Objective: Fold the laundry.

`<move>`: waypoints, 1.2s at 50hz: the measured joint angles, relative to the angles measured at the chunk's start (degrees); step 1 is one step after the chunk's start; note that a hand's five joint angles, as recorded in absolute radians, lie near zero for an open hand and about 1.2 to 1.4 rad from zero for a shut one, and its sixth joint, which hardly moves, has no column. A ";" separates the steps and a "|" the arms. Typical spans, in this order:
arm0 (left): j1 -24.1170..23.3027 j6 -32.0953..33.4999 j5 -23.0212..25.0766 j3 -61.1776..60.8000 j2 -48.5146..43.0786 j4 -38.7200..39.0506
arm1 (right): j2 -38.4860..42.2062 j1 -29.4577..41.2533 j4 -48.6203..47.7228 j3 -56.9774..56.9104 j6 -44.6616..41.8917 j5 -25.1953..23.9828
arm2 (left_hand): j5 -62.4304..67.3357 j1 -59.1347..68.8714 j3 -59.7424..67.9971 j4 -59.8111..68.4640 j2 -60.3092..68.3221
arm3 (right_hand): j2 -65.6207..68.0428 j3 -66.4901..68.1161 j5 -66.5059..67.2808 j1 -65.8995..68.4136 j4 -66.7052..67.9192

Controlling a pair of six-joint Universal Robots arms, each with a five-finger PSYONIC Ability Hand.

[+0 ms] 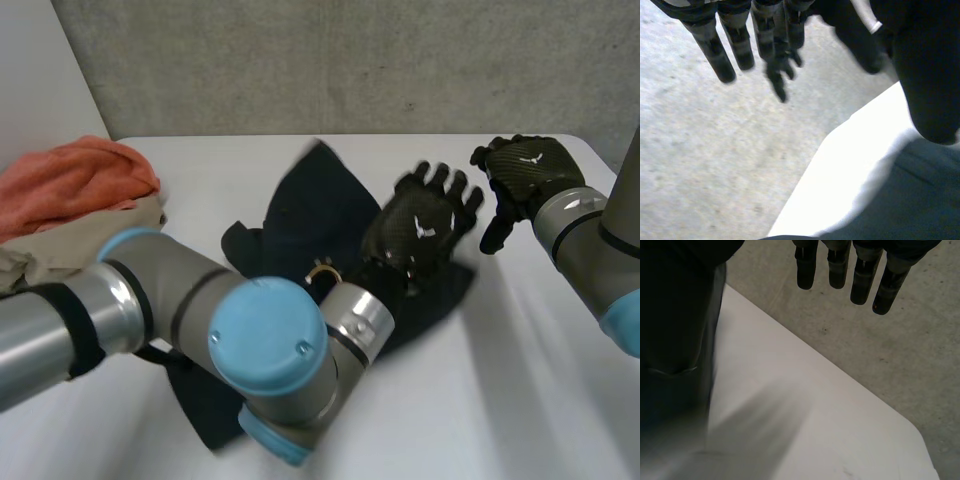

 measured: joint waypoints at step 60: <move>5.53 -23.28 -18.69 -31.59 25.65 -38.71 | 22.23 -5.53 0.73 -3.22 -33.74 -25.82 | 7.70 11.33 7.15 8.04 7.61 | 54.76 54.73 49.46 41.81 54.53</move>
